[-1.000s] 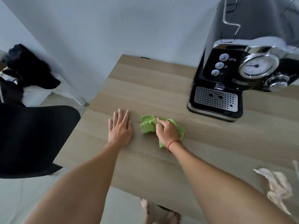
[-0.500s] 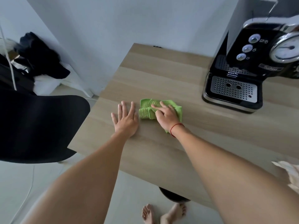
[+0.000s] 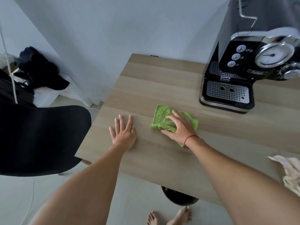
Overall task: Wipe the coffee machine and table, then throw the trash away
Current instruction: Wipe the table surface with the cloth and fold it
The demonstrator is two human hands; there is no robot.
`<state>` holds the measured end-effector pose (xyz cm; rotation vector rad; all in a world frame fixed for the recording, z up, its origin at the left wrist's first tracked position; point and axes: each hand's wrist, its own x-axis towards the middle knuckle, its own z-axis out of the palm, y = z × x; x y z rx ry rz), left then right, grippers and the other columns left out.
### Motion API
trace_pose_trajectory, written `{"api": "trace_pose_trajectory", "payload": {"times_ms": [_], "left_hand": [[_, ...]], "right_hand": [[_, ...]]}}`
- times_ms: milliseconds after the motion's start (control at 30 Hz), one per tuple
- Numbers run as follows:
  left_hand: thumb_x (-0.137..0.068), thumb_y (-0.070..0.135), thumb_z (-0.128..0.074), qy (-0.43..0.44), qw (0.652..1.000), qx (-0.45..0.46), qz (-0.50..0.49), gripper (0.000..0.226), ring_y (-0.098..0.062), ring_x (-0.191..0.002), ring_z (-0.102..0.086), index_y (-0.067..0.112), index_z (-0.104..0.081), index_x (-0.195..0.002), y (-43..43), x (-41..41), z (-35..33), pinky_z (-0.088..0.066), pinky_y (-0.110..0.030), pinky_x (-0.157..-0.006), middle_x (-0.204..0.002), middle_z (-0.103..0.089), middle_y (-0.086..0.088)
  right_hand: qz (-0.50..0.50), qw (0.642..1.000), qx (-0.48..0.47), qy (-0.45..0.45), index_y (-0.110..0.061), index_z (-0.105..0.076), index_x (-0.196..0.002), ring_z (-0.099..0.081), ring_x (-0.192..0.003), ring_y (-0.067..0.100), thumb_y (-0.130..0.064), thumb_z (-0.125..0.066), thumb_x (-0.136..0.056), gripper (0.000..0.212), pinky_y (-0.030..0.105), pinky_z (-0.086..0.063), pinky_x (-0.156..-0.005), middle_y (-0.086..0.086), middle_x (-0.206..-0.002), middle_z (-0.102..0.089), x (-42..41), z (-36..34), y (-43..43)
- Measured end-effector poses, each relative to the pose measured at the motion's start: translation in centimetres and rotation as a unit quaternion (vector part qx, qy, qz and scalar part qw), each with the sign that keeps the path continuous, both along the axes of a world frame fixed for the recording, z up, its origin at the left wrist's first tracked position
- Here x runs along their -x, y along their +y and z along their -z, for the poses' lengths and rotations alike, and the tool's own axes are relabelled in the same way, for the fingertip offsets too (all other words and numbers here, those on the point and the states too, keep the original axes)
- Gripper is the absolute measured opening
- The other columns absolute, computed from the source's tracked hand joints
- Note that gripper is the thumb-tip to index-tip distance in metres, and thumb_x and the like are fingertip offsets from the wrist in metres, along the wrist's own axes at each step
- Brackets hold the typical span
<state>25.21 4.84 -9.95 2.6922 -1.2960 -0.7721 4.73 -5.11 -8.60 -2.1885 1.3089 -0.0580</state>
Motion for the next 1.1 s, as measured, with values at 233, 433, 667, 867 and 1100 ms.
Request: {"api": "trace_pose_trajectory", "payload": {"times_ms": [233, 433, 667, 867, 1100], "left_hand": [[-0.101, 0.038, -0.016, 0.019, 1.000, -0.004, 0.003, 0.054, -0.014, -0.146, 0.023, 0.043, 0.006, -0.150, 0.0, -0.2, -0.3, 0.017, -0.043, -0.116, -0.159, 0.023, 0.004], [-0.101, 0.038, -0.018, 0.030, 1.000, -0.004, 0.000, 0.055, -0.014, -0.146, 0.023, 0.044, 0.006, -0.150, 0.2, -0.2, -0.4, 0.016, -0.042, -0.117, -0.159, 0.023, 0.005], [-0.101, 0.039, -0.016, 0.015, 1.000, -0.002, 0.007, 0.054, -0.014, -0.145, 0.024, 0.043, 0.007, -0.150, 0.2, -0.3, -0.1, 0.017, -0.043, -0.116, -0.158, 0.024, 0.004], [-0.101, 0.036, -0.018, 0.025, 1.000, 0.004, 0.004, 0.055, -0.014, -0.146, 0.021, 0.042, 0.005, -0.151, 0.5, -0.3, -0.3, 0.015, -0.043, -0.117, -0.159, 0.021, 0.004], [-0.098, 0.034, -0.022, 0.060, 0.997, -0.026, -0.031, 0.061, -0.018, -0.145, 0.025, 0.039, 0.008, -0.151, 1.0, 2.6, -1.3, 0.018, -0.046, -0.114, -0.158, 0.025, 0.004]], "right_hand": [[-0.039, 0.999, 0.020, -0.017, -0.020, -0.057, -0.130, -0.039, -0.136, 0.018, 0.016, -0.037, -0.081, 0.064, 0.022, -0.023, -0.113, -0.001, -0.143, -0.048, 1.1, -1.2, 0.6], [0.028, 0.997, 0.048, -0.050, -0.012, -0.064, -0.122, -0.047, -0.129, 0.025, 0.023, -0.034, -0.073, 0.067, 0.024, -0.030, -0.110, 0.007, -0.138, -0.054, 2.0, -3.6, 0.2], [-0.105, 0.994, 0.034, -0.016, -0.021, -0.054, -0.132, -0.018, -0.145, 0.030, 0.020, -0.034, -0.081, 0.068, 0.037, -0.012, -0.120, 0.005, -0.156, -0.025, -6.0, -1.9, 1.7], [-0.127, 0.992, -0.003, 0.019, -0.027, -0.047, -0.138, -0.003, -0.148, 0.029, 0.023, -0.033, -0.077, 0.080, 0.039, 0.002, -0.119, -0.001, -0.159, -0.018, -3.2, -1.1, 3.9], [-0.085, 0.995, -0.021, 0.041, -0.022, -0.054, -0.132, -0.013, -0.147, 0.027, 0.023, -0.033, -0.079, 0.073, 0.034, -0.008, -0.120, -0.001, -0.156, -0.027, 3.7, -2.5, 3.9]]}}
